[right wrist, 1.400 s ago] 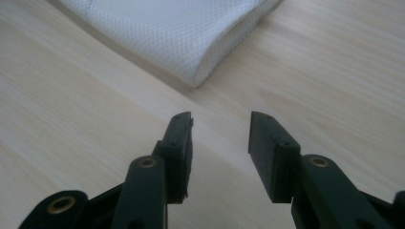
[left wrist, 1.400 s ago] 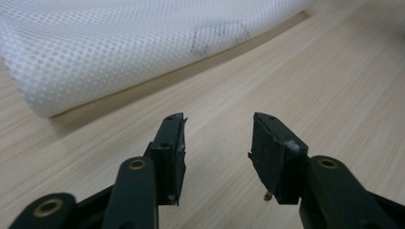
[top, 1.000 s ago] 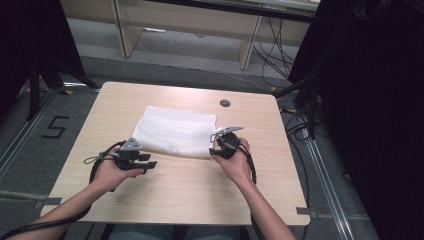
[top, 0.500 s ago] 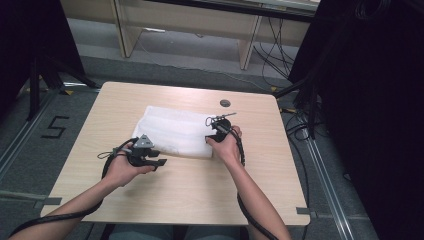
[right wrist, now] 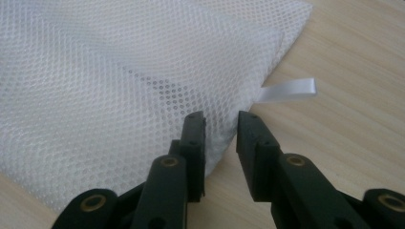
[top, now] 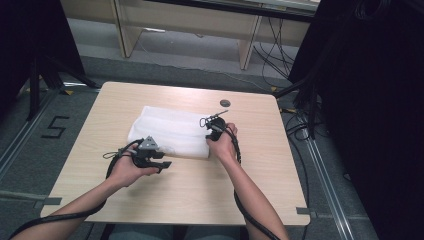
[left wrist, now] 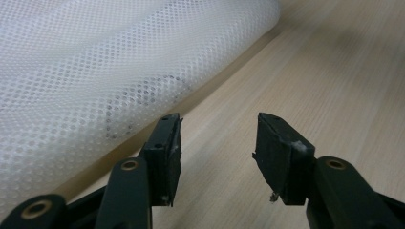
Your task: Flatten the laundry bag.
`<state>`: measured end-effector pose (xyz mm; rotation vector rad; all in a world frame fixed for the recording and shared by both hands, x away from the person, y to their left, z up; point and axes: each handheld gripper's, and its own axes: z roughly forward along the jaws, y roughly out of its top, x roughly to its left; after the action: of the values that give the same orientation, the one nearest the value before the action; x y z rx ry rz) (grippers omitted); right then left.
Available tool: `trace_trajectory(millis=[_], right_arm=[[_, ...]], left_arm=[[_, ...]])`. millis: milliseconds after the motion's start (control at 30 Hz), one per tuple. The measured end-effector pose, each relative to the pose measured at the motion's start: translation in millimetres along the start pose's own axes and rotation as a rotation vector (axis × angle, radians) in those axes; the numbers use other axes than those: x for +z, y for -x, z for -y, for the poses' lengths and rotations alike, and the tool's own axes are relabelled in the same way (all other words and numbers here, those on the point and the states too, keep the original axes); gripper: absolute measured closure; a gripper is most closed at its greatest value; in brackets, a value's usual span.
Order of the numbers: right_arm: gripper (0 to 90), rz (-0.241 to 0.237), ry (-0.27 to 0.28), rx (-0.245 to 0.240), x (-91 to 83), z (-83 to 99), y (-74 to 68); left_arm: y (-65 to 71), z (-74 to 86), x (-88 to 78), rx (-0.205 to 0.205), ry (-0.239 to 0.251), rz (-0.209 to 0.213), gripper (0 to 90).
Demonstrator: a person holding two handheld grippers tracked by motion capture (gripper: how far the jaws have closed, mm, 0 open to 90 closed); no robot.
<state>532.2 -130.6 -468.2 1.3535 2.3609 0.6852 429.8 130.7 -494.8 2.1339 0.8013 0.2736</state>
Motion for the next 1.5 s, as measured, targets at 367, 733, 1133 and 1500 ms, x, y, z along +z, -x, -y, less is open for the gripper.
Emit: trace_trajectory(millis=[367, 733, 1133, 1500], right_arm=[[73.5, 0.020, -0.011, -0.002, 15.7, -7.3, 0.9], [86.3, 0.001, 0.026, -0.118, -3.6, -4.8, -1.7], [87.1, -0.070, 0.068, -0.237, -35.6, 20.8, -5.1], [87.1, -0.178, 0.003, -0.331, -45.1, 45.1, -11.5]], left_arm=[[0.4, 0.9, 0.2, 0.000, 0.004, 0.003, 50.9], [1.2, 0.8, 0.9, 0.007, 0.000, 0.006, 51.6], [4.2, -12.2, 8.1, 0.022, 0.024, 0.011, 52.1], [4.0, -17.3, 17.4, -0.006, 0.007, -0.023, 62.8]])
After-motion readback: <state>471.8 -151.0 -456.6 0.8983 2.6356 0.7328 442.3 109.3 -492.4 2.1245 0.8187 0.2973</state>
